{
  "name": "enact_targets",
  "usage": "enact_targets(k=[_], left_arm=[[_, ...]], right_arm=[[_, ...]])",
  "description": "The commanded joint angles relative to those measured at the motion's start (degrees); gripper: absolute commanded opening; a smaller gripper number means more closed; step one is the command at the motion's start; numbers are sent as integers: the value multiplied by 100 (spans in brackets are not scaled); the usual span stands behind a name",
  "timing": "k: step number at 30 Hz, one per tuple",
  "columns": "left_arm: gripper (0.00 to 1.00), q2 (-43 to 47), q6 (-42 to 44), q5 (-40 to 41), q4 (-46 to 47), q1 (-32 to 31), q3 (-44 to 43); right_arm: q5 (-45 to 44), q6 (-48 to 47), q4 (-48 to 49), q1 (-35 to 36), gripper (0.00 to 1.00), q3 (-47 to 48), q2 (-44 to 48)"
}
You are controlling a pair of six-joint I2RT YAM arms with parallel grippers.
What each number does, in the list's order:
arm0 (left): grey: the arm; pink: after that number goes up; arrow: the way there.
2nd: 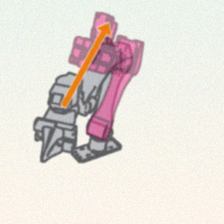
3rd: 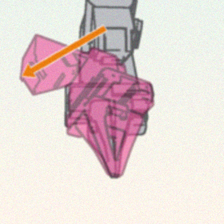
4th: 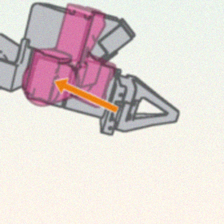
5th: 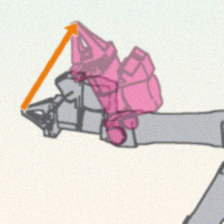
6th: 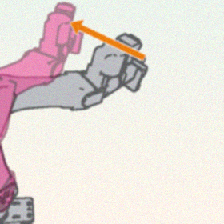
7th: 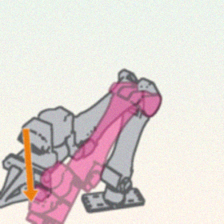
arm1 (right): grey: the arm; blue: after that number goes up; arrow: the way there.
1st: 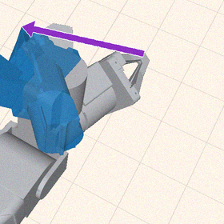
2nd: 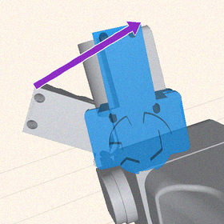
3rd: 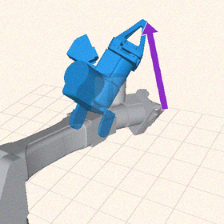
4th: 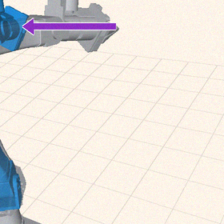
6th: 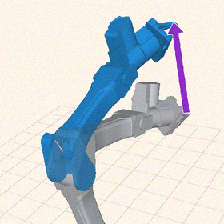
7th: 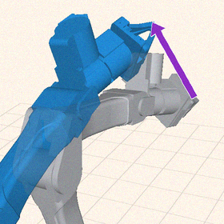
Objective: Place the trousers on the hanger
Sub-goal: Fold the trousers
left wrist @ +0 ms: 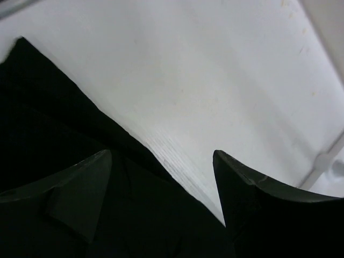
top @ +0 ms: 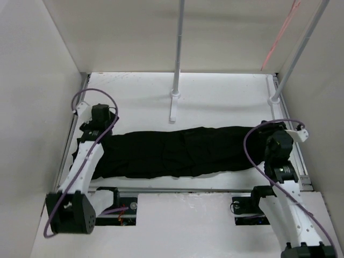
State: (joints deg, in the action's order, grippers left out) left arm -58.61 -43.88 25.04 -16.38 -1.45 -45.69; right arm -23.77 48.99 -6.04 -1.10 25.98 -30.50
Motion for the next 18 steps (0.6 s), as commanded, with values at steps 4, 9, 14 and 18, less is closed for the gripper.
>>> enact_targets(k=[4, 9, 14, 18], left_arm=[[71, -1222, 416, -640, 705, -1096, 51], [63, -1381, 90, -746, 1391, -1932, 684], [62, -1530, -6, -1035, 1769, -2013, 1202], [62, -1636, -287, -1264, 2296, -1478, 1808]], right_arm=[[196, -645, 16, 1378, 24, -67, -842], [838, -760, -11, 1968, 23, 144, -1853], [1286, -243, 173, 1909, 18, -162, -2240], [1726, 145, 104, 1583, 13, -435, -2364]])
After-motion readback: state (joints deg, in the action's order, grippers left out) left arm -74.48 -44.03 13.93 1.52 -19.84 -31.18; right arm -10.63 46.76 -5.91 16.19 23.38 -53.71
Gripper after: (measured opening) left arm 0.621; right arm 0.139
